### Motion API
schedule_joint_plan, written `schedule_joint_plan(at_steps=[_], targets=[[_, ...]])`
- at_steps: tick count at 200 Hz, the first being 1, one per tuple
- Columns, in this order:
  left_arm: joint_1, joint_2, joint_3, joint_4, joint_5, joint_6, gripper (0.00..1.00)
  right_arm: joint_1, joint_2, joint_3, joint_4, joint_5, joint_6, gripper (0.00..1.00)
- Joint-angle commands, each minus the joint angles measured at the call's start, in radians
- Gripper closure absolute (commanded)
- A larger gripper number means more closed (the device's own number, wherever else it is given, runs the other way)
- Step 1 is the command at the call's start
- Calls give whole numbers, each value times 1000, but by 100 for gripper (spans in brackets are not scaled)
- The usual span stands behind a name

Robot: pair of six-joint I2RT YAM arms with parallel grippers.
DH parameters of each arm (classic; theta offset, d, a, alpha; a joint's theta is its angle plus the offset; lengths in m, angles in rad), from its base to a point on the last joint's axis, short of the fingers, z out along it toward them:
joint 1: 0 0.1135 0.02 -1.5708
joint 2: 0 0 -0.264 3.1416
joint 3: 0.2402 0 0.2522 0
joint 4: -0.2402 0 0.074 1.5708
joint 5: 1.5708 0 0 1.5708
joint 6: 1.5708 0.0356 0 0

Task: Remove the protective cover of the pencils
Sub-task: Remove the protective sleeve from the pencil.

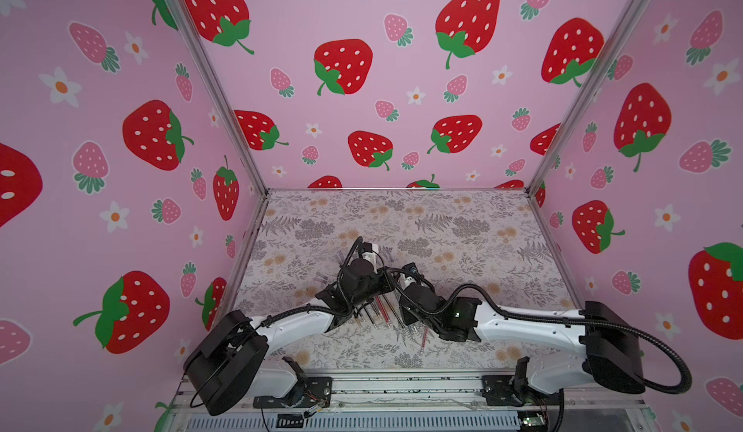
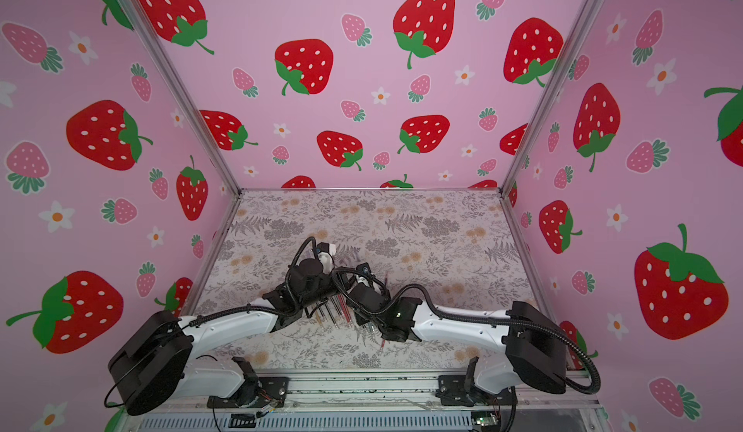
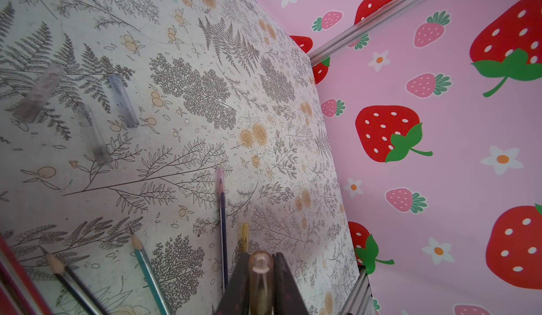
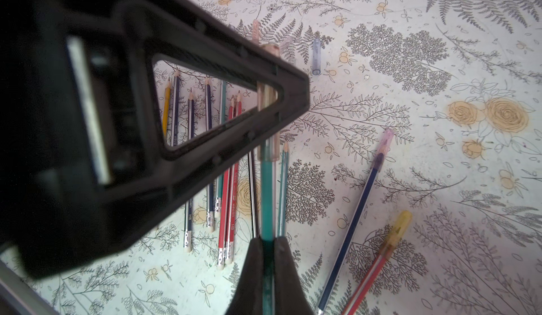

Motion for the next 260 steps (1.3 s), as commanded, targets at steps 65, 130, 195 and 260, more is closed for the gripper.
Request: schedule_joint_plan(at_steps=[65,130,195,260], targets=[[-5,8,19,29,-17,-16,98,14,-19,-11,4,48,15,80],[-5,6,35,1,-13,-22,100,14,3,-13,6,73,22,66],[-6,-17,24,-4,-27,-20,100,15,46,2,28,40,8,75],[-2,-36,18,-23,-50,-28,100,15,28,-16,54,25,-2,100]])
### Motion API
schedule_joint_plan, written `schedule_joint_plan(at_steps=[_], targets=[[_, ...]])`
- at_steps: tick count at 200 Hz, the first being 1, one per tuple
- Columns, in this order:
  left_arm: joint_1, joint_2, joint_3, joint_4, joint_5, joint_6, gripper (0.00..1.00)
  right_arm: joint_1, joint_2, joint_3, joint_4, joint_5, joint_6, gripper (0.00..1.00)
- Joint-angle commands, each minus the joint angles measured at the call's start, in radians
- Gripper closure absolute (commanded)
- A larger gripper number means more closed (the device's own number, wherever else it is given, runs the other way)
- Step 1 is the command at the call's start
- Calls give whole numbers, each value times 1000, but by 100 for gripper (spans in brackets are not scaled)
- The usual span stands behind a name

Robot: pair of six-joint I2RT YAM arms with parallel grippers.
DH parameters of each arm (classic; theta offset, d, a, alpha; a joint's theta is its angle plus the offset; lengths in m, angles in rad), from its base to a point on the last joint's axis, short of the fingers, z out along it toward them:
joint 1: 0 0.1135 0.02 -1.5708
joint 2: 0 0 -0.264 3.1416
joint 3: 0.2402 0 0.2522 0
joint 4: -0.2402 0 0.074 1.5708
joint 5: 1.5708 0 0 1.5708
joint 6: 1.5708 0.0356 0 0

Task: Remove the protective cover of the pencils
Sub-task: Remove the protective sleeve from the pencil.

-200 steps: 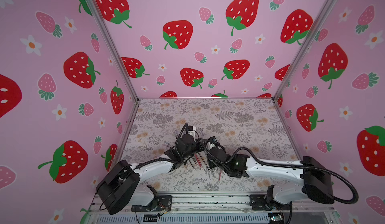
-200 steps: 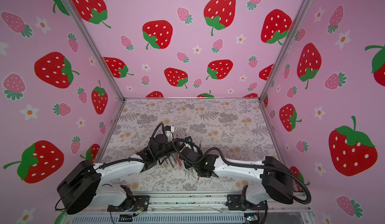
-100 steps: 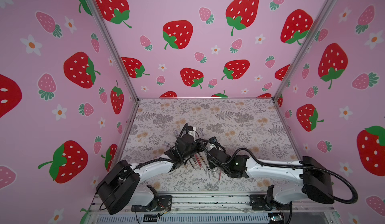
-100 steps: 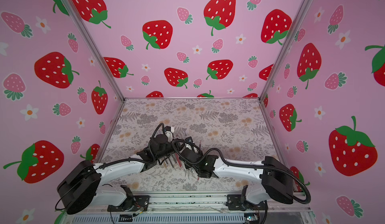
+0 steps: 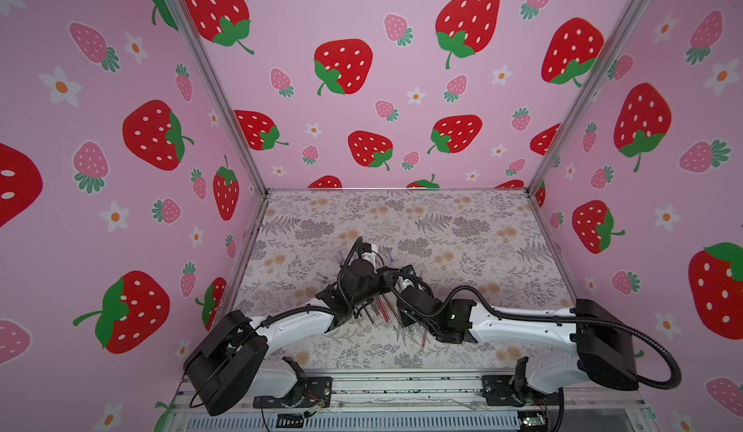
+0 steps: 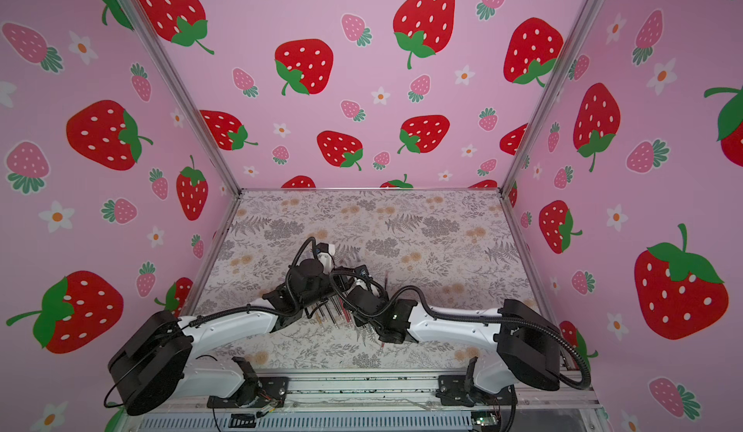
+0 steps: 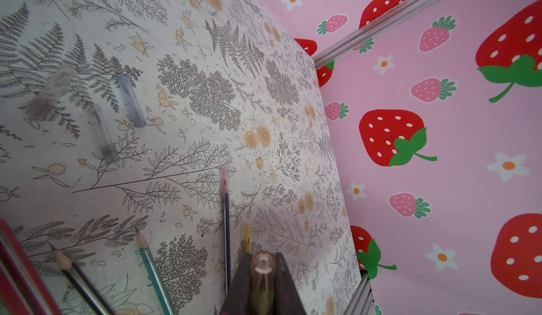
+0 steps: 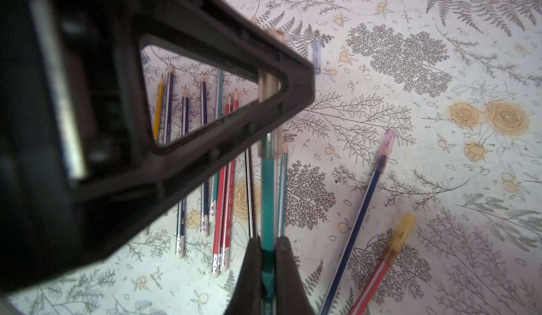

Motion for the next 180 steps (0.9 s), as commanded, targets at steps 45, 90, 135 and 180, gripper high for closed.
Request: schedule_joint_plan(at_steps=[45,90,135,180], targets=[[4,-54,42,-54,-59,4,100,8,-24,-8,8,5,-11,100],[41,-49,61,-76,-51,10,100,9,-50,-32,27,10,-33,100],[110,-55,61,-75,-31,14,100,9,-40,-47,41,8,-50,100],[181,-45,80,-93,1,7,100,9,-38,-70,61,-3,-44,100]])
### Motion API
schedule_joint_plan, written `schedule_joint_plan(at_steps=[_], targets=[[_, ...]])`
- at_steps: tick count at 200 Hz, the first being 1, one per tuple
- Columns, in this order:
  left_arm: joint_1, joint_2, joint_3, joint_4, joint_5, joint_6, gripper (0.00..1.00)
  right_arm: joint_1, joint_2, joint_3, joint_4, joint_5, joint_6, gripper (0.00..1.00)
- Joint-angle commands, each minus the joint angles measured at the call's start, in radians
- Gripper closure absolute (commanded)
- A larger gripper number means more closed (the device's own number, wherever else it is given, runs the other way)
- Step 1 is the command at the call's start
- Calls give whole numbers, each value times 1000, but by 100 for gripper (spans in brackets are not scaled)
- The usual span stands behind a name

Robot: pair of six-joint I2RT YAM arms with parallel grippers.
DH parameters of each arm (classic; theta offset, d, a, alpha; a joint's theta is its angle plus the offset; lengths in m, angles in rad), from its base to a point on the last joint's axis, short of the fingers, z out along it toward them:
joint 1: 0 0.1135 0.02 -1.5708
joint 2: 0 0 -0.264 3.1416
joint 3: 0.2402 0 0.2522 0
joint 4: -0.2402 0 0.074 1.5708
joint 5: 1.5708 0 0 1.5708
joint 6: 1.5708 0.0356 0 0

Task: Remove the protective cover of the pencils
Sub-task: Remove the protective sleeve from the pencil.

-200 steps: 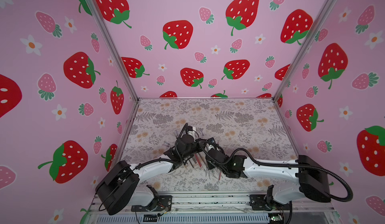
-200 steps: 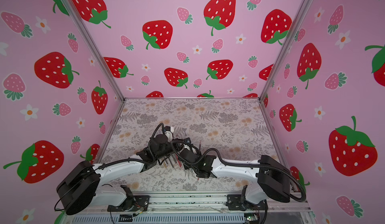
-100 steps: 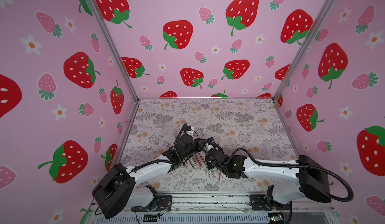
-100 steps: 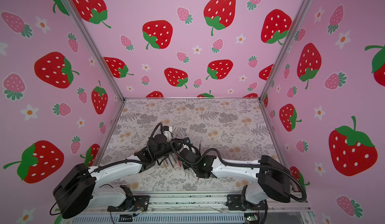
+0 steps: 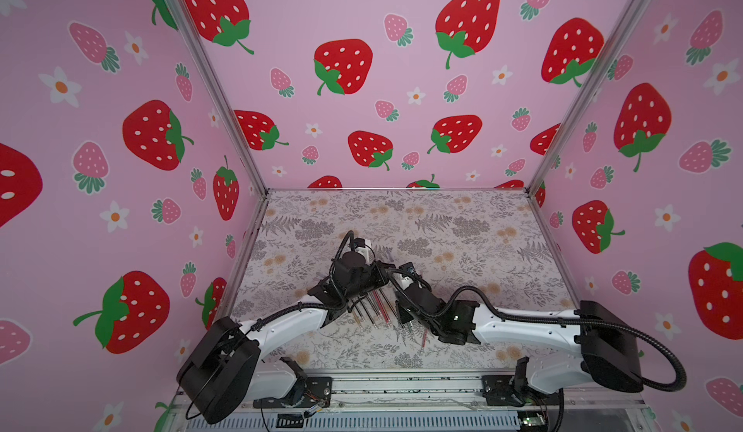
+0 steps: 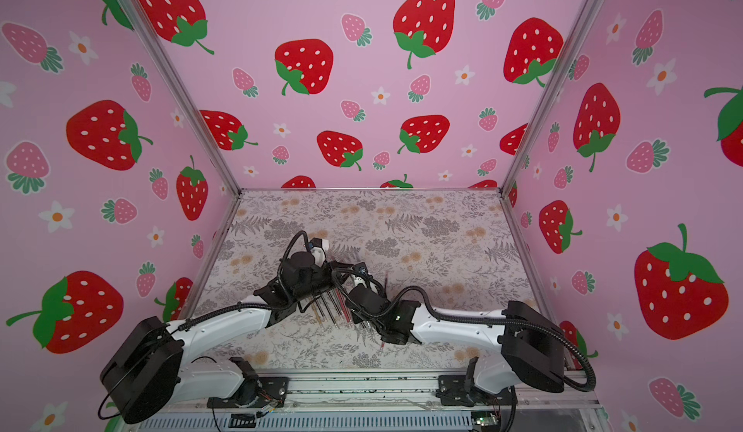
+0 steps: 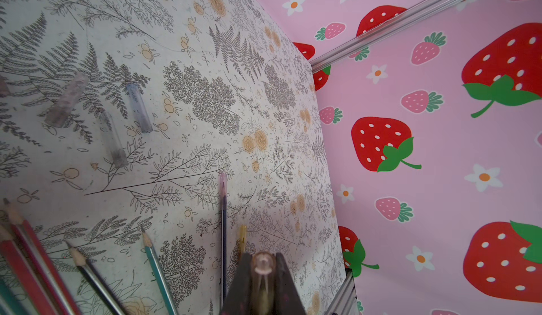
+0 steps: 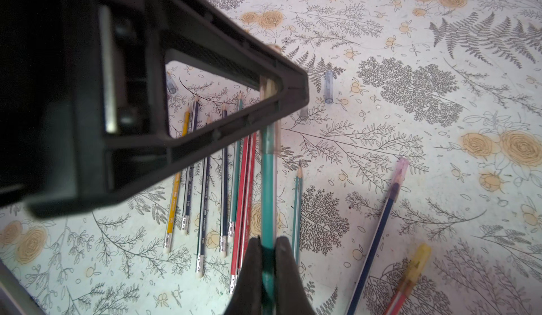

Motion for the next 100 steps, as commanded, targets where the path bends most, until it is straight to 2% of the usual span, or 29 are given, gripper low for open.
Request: schedule_joint_plan(at_steps=[1,100], targets=[[73,-4,48,-7,-118,12,100,8,-12,-41,-65,-4,-4,100],[160,62,101,-17,-125,-9,100,8,-21,-97,-12,-18,12,100]])
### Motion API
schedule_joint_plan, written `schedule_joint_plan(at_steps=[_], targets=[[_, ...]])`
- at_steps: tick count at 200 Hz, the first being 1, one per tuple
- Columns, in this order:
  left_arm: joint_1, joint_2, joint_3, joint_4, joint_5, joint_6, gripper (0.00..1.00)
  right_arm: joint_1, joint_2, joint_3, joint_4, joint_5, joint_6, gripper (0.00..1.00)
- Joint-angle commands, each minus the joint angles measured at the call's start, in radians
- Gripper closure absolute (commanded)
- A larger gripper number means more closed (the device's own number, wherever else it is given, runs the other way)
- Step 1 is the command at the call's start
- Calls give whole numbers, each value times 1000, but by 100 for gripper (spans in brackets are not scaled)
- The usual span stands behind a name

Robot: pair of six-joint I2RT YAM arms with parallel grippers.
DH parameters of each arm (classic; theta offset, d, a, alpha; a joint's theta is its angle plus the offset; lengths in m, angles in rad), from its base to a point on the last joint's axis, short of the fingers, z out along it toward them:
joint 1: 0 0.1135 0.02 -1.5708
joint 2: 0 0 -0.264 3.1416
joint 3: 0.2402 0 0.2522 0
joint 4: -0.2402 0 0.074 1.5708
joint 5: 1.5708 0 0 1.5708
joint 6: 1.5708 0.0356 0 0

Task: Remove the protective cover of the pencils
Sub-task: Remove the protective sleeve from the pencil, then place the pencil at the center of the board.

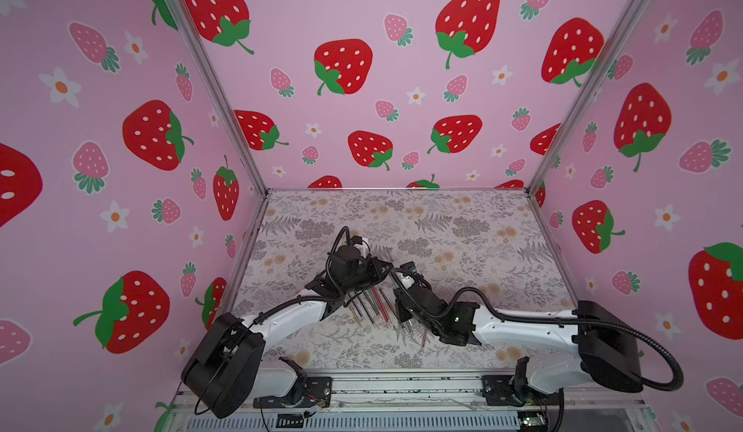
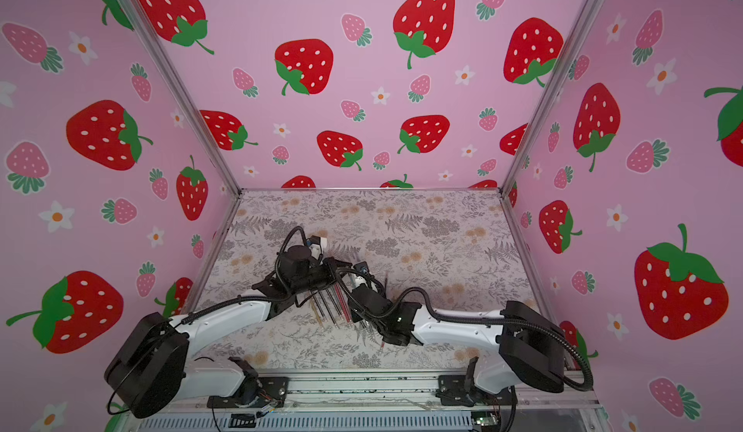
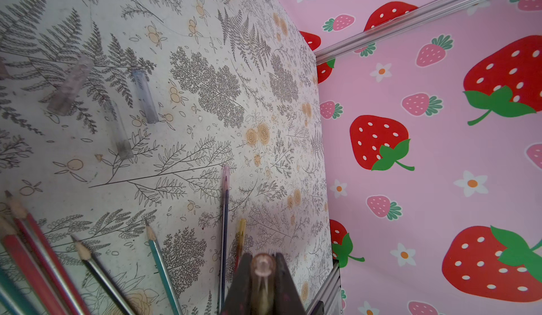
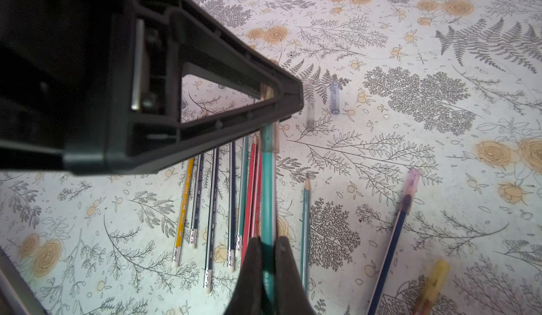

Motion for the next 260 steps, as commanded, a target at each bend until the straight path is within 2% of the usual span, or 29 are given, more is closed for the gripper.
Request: schedule_joint_plan(at_steps=[1,60,98,166,198,220,260], targets=[[87,16,66,19,-241,22,100,16,-20,-56,-112,-11,10,100],[106,24,104,-3,-260,22,100,16,-31,-50,-123,-21,-2,100],[115,41,112,17,-287,1,100,16,-35,-101,-47,-28,1,100],[145,58,208,-41,-282,8,100,16,-37,-101,-29,-49,-15,100],[153,49,203,-26,-262,13,100,13,-49,-85,-76,3,1,100],[154,74,220,-39,-237,18,100,-17,-52,-58,-137,29,34,100],[152,140,257,-91,-201,53,100,-90,27,-22,-180,-13,100,100]])
